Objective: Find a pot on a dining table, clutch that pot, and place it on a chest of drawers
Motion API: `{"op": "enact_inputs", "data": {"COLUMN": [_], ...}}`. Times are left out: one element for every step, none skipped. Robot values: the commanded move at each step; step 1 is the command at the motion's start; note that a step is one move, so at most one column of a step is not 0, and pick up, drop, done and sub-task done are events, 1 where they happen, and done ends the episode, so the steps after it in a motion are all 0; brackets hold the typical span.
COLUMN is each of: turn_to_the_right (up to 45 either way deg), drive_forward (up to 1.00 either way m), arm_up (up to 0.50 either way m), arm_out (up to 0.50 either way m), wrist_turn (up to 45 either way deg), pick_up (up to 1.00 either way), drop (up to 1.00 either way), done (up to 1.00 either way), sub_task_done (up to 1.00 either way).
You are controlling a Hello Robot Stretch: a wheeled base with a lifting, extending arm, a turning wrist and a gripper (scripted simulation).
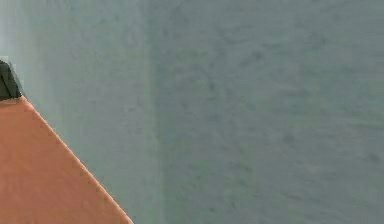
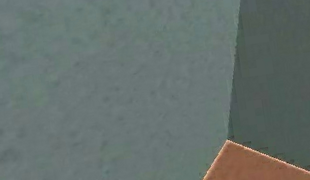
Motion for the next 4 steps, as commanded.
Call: {"op": "enact_inputs", "data": {"turn_to_the_right": [-39.0, 0.0, -9.0, 0.0], "drive_forward": [0.00, 0.05, 0.00, 1.00], "arm_up": [0.00, 0.00, 0.00, 0.00], "arm_out": [0.00, 0.00, 0.00, 0.00], "wrist_turn": [0.0, 0.0, 0.0, 0.0], "pick_up": [0.00, 0.00, 0.00, 0.00], "drop": [0.00, 0.00, 0.00, 0.00], "done": [0.00, 0.00, 0.00, 0.00], "sub_task_done": [0.00, 0.00, 0.00, 0.00]}}
